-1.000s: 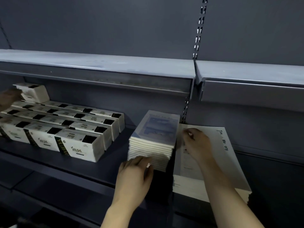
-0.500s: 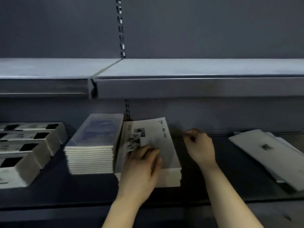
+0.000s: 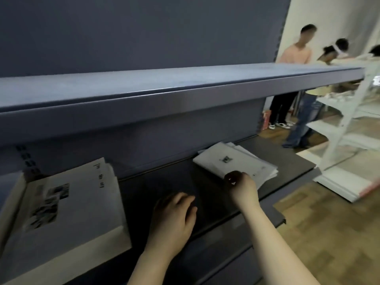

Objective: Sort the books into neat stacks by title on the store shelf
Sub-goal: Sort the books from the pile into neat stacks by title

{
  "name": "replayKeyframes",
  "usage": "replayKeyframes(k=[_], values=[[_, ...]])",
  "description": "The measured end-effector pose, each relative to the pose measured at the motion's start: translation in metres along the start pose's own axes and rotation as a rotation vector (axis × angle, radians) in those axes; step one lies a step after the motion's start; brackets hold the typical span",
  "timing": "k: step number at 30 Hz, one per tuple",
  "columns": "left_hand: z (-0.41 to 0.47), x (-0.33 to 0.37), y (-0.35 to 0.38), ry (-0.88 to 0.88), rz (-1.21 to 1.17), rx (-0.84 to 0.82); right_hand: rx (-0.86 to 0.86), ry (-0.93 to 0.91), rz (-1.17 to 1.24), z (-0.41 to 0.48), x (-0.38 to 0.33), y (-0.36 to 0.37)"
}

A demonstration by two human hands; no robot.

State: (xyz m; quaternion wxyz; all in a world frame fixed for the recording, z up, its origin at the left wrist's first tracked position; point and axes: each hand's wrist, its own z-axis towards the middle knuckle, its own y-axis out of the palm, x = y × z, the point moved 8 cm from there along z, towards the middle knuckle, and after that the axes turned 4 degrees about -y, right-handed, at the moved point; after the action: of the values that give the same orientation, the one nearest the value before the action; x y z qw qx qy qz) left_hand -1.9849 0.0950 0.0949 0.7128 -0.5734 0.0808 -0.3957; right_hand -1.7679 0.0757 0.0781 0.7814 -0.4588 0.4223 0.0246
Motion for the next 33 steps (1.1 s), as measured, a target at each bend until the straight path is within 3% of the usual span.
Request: replayKeyframes(k=[12, 20, 33], values=[[0.039, 0.049, 0.057, 0.077, -0.064, -0.088, 0.04, 0.234, 0.089, 0.015, 0.093, -0.038], [0.051, 0.055, 0.065, 0.067, -0.038, -0.05, 0.106, 0.483, 0.661, 0.031, 0.131, -0.029], [0.069, 0.043, 0.082, -0.057, -0.015, -0.03, 0.038, 0.509, 0.843, 0.065, 0.143, -0.024]])
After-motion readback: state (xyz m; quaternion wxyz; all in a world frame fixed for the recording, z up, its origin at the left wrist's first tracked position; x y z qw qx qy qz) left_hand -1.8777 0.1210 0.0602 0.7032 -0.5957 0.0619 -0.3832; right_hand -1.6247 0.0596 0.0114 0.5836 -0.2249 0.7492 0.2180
